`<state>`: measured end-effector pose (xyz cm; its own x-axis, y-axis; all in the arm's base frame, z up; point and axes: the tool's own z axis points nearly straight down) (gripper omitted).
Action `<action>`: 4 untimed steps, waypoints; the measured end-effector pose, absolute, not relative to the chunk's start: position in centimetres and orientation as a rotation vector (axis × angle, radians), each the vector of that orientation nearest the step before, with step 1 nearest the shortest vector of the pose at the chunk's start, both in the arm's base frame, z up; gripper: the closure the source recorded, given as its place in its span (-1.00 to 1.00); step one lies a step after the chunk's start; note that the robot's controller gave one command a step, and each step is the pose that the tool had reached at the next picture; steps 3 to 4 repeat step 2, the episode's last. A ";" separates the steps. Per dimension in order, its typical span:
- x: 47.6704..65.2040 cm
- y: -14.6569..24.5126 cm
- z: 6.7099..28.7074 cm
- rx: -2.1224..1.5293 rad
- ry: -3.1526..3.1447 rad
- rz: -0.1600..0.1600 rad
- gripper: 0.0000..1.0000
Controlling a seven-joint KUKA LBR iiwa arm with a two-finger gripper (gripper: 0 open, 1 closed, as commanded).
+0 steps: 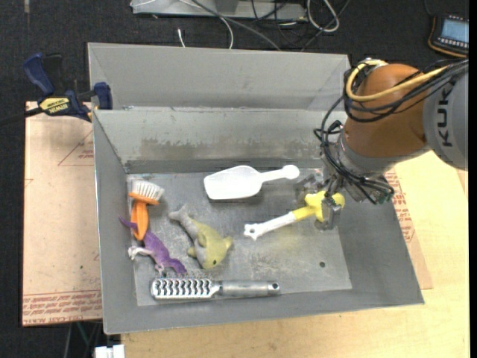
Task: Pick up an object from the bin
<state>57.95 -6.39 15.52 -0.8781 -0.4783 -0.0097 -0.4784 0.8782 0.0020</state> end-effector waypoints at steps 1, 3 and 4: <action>58.0 -6.3 17.1 -0.771 3.035 0.007 1.00; 58.1 -6.3 18.1 -0.769 3.032 0.006 1.00; 58.1 -6.3 18.1 -0.769 3.032 0.006 1.00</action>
Offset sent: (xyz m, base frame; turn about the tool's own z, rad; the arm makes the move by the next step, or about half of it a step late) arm 0.0001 0.0003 0.0231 0.0009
